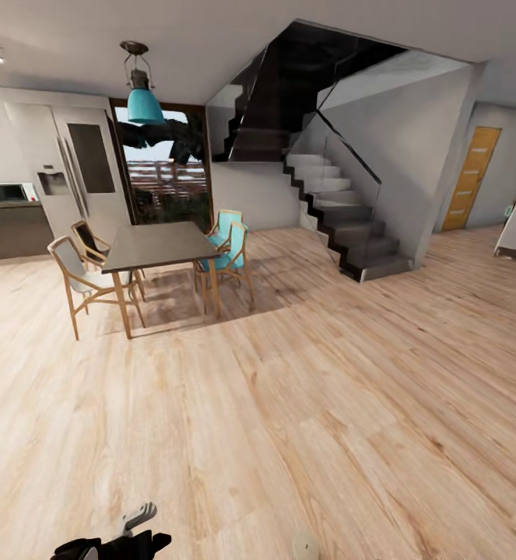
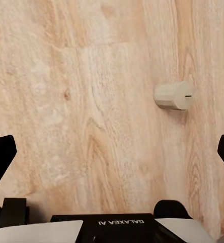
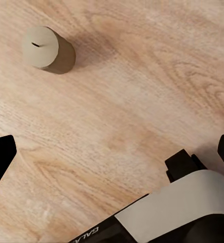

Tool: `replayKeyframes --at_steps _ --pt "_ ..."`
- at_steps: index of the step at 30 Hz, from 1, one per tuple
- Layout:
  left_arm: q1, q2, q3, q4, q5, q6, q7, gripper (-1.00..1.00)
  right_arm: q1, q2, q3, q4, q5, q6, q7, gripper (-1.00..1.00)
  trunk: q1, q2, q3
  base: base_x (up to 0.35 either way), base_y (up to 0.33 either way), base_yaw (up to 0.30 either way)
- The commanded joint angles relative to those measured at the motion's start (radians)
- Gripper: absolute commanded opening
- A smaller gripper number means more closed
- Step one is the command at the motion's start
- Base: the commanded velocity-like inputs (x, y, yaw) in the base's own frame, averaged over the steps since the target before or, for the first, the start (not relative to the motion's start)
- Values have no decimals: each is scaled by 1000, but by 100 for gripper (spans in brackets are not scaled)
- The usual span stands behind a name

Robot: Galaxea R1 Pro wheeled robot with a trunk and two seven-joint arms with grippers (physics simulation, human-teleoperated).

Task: Place each of the two pumpkins and all three candles from the living room inside a cabinet in the living room (use any cabinet), then make sure every cabinet is closed, and position the cauldron so it is next to a table in the living room.

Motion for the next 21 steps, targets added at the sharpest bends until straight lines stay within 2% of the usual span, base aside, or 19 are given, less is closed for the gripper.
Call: replayKeyframes --at_steps 1,7,11,17,21 --pt "0 1 -1 -1 6 1 0 100 -1 0 9 -1 -9 -5 -2 100 0 -1 -2 67 0 -287" --pt "0 2 0 -1 6 -4 0 100 -1 0 9 -1 -8 -30 -2 100 0 -1 -6 159 0 -190" --pt "0 2 0 -1 6 -4 0 100 -1 1 13 -2 -3 -30 -1 100 0 -1 -6 94 7 -24" --pt "0 2 0 -1 6 -5 0 100 -1 4 15 -2 23 -31 1 100 0 -1 -6 227 26 -2" --pt "0 2 0 -1 6 -5 0 100 -1 5 19 -2 29 -34 1 100 0 -1 -6 62 2 0"
